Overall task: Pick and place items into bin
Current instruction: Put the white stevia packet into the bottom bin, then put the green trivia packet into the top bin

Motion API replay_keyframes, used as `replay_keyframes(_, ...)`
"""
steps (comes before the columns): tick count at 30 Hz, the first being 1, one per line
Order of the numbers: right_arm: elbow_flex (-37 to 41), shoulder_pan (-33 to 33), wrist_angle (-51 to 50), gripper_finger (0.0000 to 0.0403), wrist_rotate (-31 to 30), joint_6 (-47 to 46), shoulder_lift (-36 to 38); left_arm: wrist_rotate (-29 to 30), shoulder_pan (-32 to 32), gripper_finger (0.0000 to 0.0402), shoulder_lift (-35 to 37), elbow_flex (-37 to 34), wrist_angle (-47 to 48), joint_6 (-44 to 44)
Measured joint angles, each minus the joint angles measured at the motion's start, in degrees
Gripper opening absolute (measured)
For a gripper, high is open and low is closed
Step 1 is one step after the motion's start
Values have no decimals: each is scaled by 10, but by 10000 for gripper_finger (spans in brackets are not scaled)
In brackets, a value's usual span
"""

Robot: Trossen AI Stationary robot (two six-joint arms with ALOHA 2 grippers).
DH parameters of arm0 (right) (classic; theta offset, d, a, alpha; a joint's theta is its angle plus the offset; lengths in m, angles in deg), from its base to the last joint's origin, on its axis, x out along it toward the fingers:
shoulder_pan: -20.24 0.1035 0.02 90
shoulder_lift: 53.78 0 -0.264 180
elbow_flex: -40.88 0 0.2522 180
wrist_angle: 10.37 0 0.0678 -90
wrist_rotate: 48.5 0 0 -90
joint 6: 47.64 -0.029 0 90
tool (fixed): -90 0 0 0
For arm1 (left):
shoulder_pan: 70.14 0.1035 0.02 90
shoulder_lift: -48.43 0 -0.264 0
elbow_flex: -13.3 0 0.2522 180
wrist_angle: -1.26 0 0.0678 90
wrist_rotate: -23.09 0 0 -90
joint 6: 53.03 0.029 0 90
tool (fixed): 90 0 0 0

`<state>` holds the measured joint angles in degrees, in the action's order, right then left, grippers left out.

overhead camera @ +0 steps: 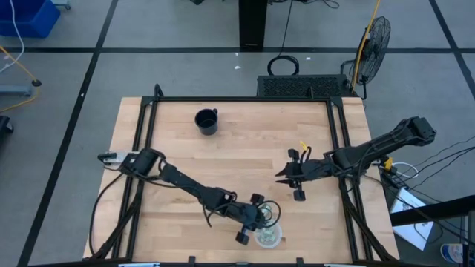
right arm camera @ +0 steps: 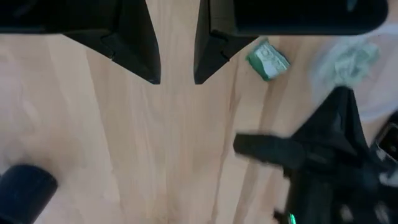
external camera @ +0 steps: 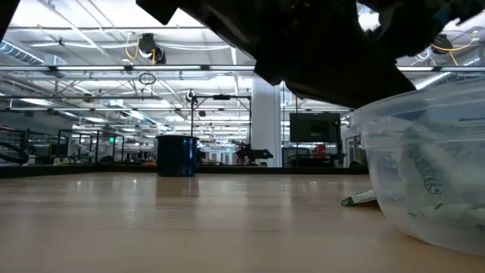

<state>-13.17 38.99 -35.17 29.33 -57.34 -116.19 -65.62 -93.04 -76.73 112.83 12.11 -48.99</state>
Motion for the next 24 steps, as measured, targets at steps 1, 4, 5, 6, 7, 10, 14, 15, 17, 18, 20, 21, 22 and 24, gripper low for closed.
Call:
replay_keyframes(1, 6, 0, 0, 89, 0, 0, 0, 0, 1, 37, 2, 0, 6, 0)
replay_keyframes(4, 26, 0, 6, 89, 0, 0, 0, 2, 3, 47, 4, 0, 11, 2)
replay_keyframes(5, 33, 0, 15, 89, 0, 0, 0, 2, 3, 49, 7, 0, 11, 2)
replay_keyframes(6, 39, 0, 24, 89, 2, 0, 0, 2, 3, 52, 11, -1, 10, 2)
replay_keyframes(7, 44, 1, 33, 89, 3, 0, 0, 2, 3, 54, 15, -1, 8, 2)
replay_keyframes(10, 57, 5, 45, 89, 4, 5, 0, 2, 3, 57, 38, 0, 17, 8)
replay_keyframes(14, 79, 10, 92, 90, 58, 9, 0, 2, 2, 53, 95, -1, 55, 24)
replay_keyframes(15, 86, 13, 115, 92, 74, 10, -2, 2, 2, 52, 113, 0, 72, 29)
replay_keyframes(17, 104, 22, 166, 100, 79, 27, -10, 5, 1, 52, 154, 0, 109, 43)
replay_keyframes(18, 113, 28, 190, 106, 80, 41, -17, 8, 2, 51, 173, 0, 135, 55)
replay_keyframes(20, 123, 36, 239, 121, 80, 60, -38, 21, 4, 51, 212, 0, 174, 75)
replay_keyframes(21, 124, 40, 255, 130, 79, 62, -50, 31, 5, 51, 231, 0, 194, 83)
replay_keyframes(22, 124, 42, 263, 139, 79, 62, -64, 44, 5, 51, 251, 0, 210, 89)
replay_keyframes(24, 123, 47, 280, 155, 79, 61, -98, 70, 6, 51, 287, 0, 233, 92)
